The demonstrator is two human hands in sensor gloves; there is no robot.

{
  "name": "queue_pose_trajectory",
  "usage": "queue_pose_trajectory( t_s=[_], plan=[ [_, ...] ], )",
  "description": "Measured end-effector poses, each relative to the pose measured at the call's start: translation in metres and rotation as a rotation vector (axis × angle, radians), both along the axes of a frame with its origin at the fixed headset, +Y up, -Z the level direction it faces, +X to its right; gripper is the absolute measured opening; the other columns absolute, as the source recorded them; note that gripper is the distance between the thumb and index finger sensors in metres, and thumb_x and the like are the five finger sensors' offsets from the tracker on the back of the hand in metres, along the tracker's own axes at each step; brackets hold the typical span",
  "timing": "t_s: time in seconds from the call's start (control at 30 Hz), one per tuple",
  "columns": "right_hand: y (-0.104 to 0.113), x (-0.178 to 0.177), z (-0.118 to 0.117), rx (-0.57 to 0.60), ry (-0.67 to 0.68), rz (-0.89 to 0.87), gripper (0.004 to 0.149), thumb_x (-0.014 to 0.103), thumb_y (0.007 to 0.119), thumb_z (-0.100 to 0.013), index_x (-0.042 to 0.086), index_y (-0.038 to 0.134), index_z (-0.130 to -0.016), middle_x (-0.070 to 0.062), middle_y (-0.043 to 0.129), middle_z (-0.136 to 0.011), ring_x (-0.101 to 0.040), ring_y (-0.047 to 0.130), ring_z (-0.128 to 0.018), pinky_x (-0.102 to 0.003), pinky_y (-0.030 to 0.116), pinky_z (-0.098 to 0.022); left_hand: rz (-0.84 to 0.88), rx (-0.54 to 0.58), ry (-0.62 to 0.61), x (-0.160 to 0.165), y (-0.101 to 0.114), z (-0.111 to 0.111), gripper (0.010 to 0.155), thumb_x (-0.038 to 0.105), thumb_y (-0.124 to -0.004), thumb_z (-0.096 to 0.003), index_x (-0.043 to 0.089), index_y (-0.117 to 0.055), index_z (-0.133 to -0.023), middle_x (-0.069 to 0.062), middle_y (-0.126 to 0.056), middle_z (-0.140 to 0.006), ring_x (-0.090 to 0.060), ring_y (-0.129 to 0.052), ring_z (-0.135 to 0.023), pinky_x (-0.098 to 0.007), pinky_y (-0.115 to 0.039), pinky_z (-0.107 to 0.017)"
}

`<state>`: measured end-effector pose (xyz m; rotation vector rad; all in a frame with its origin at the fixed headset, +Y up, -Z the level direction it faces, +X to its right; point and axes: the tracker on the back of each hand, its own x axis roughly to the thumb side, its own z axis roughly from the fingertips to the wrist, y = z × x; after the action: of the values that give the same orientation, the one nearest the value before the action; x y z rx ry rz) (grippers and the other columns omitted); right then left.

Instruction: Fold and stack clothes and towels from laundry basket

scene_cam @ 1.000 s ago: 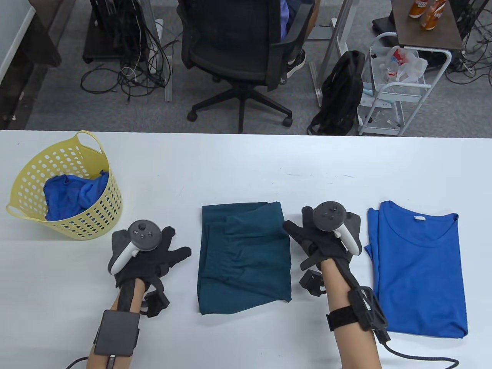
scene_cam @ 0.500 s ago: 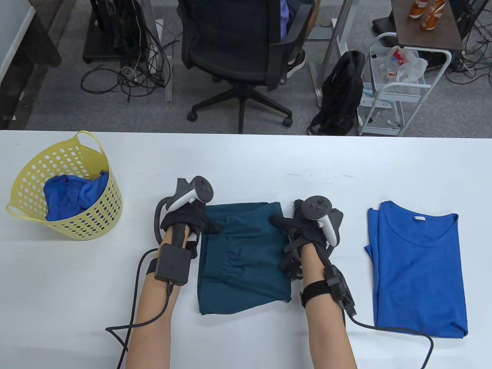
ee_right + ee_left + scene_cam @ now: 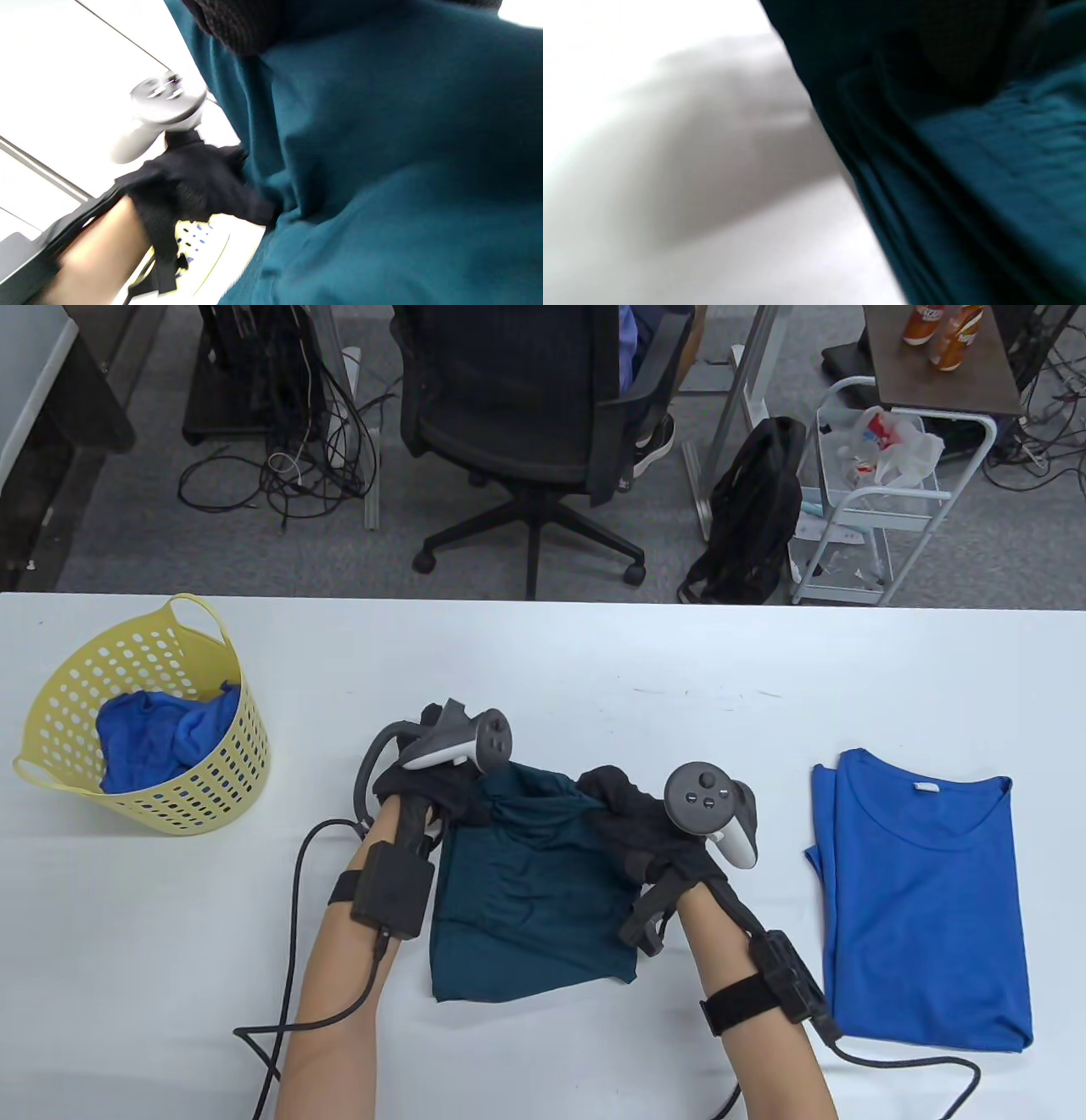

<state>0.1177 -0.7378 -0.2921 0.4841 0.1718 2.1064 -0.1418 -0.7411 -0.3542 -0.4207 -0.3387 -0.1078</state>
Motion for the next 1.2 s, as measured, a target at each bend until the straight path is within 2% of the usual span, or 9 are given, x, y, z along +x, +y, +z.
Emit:
queue_pose_trajectory(
  t_s=[0.07,0.13,0.37,0.63,0.73,0.77,0.87,1.07,1.2],
  plan=[
    [0.009,-0.003,0.007,0.064,-0.059,-0.011,0.040,0.016,0.064,-0.058,0.018,0.055,-0.097,-0.019,0.081,-0.094,-0.038,0.094,-0.075,-0.065,0.077,-0.058,0.118,0.064,-0.017,-0.017,0.021,0.019,0.048,0.058,-0.090,-0.0394,0.050,-0.075,-0.084,-0.014,-0.063,-0.125,-0.052,-0.052,-0.116,-0.077,-0.048,-0.074],
    [0.020,-0.008,0.013,0.090,-0.076,-0.039,0.040,0.016,0.064,-0.058,0.017,0.053,-0.097,-0.018,0.081,-0.091,-0.033,0.096,-0.068,-0.059,0.081,-0.055,0.304,-0.004,-0.033,-0.027,0.031,0.033,0.042,0.048,-0.092,-0.0459,0.041,-0.075,-0.083,0.003,-0.095,-0.098,-0.029,-0.099,-0.089,-0.067,-0.072,-0.071],
    [0.090,0.006,0.063,0.369,-0.339,0.191,0.041,0.015,0.066,-0.059,0.011,0.055,-0.098,-0.019,0.084,-0.082,-0.019,0.096,-0.040,-0.034,0.087,-0.030,0.577,0.027,-0.123,-0.018,0.093,0.088,0.070,0.050,-0.090,-0.0481,0.024,-0.059,-0.106,-0.001,-0.097,-0.089,-0.021,-0.105,-0.067,-0.053,-0.085,-0.063],
    [0.195,0.104,0.055,-0.070,-0.755,0.800,0.046,0.011,0.069,-0.062,0.004,0.057,-0.106,-0.025,0.083,-0.083,-0.017,0.092,-0.034,-0.033,0.084,-0.026,0.893,-0.467,-0.347,0.138,0.134,0.070,0.089,0.048,-0.085,-0.0549,0.009,-0.037,-0.119,-0.007,-0.094,-0.092,-0.019,-0.104,-0.064,-0.051,-0.085,-0.063],
    [0.182,0.151,0.024,-0.104,-0.903,0.898,0.047,0.013,0.068,-0.062,0.007,0.054,-0.107,-0.021,0.081,-0.088,-0.023,0.093,-0.049,-0.042,0.083,-0.041,0.907,-0.403,-0.180,0.199,0.112,0.044,0.095,0.048,-0.081,-0.0552,0.009,-0.025,-0.120,-0.008,-0.086,-0.101,-0.021,-0.101,-0.073,-0.052,-0.080,-0.067],
    [0.166,0.165,0.013,-0.073,-0.931,0.927,0.055,0.012,0.069,-0.061,0.007,0.048,-0.112,-0.024,0.071,-0.101,-0.038,0.086,-0.074,-0.061,0.072,-0.060,0.903,-0.322,-0.106,0.207,0.101,0.038,0.099,0.049,-0.078,-0.0553,0.008,-0.016,-0.119,-0.013,-0.072,-0.113,-0.026,-0.095,-0.086,-0.055,-0.075,-0.071],
    [0.125,0.191,0.003,-0.238,-0.834,0.930,0.068,0.020,0.067,-0.063,0.011,0.029,-0.118,-0.028,0.025,-0.121,-0.064,0.030,-0.103,-0.084,0.033,-0.067,0.815,-0.164,-0.007,0.204,0.069,0.031,0.108,0.057,-0.072,-0.0529,0.004,-0.002,-0.116,-0.036,-0.029,-0.123,-0.057,-0.054,-0.108,-0.069,-0.059,-0.073],
    [0.083,0.160,0.021,-0.110,-0.544,0.805,0.066,0.022,0.069,-0.062,0.010,0.035,-0.118,-0.028,0.031,-0.120,-0.062,0.039,-0.103,-0.081,0.043,-0.068,0.519,0.069,-0.031,0.104,0.047,0.055,0.089,0.055,-0.073,-0.0533,0.014,-0.032,-0.121,-0.033,-0.042,-0.123,-0.054,-0.060,-0.107,-0.066,-0.063,-0.072],
    [0.066,0.118,0.051,0.010,-0.330,0.685,0.065,0.024,0.070,-0.062,0.008,0.039,-0.117,-0.030,0.038,-0.119,-0.061,0.046,-0.102,-0.080,0.047,-0.067,0.380,0.186,0.045,0.011,0.044,0.103,0.083,0.056,-0.073,-0.0530,0.018,-0.042,-0.120,-0.030,-0.046,-0.123,-0.053,-0.062,-0.107,-0.066,-0.064,-0.072]
  ],
)
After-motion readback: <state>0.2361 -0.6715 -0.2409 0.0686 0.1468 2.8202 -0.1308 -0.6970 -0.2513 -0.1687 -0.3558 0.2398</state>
